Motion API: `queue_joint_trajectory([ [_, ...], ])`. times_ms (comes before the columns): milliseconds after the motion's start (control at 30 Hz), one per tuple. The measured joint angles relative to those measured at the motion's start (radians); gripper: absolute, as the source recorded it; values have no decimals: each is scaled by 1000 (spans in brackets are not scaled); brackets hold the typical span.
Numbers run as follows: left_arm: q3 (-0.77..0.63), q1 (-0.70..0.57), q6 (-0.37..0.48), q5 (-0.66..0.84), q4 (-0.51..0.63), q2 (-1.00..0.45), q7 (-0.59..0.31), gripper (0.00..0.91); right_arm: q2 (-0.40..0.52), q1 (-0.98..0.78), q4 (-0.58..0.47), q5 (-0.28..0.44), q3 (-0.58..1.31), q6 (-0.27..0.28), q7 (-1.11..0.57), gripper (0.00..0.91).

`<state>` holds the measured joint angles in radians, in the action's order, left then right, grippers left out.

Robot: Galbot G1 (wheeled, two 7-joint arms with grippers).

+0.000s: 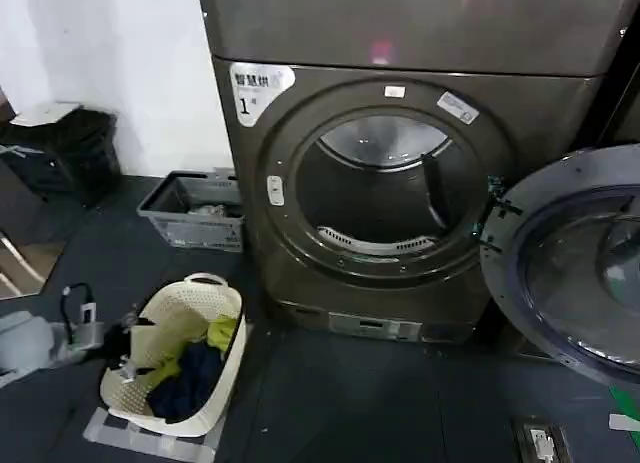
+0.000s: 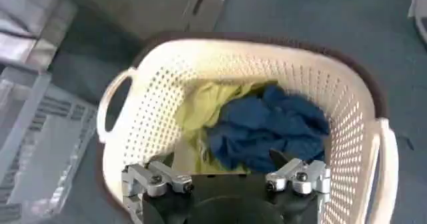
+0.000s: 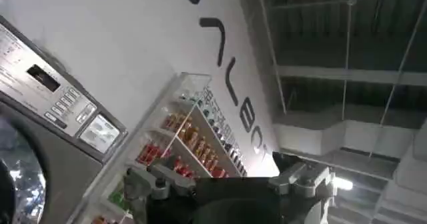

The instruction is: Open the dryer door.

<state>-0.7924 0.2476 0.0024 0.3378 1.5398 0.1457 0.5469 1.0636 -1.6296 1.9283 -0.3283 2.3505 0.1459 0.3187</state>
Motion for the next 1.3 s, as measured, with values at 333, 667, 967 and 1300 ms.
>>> queue_joint_trajectory([
  [333,113,80,-7,-1,-30,-30,3,907,3,2,-2,0,-7,-2,0,907],
  [667,121,91,14,-10,-22,-36,26,907,-4,1,-9,0,-10,-5,3,907],
  [967,122,92,-2,2,-30,-29,31,907,-5,3,-8,2,-7,-5,3,907],
  [1300,124,98,-18,-32,-43,-32,41,907,-1,3,-4,1,-5,-5,3,907],
])
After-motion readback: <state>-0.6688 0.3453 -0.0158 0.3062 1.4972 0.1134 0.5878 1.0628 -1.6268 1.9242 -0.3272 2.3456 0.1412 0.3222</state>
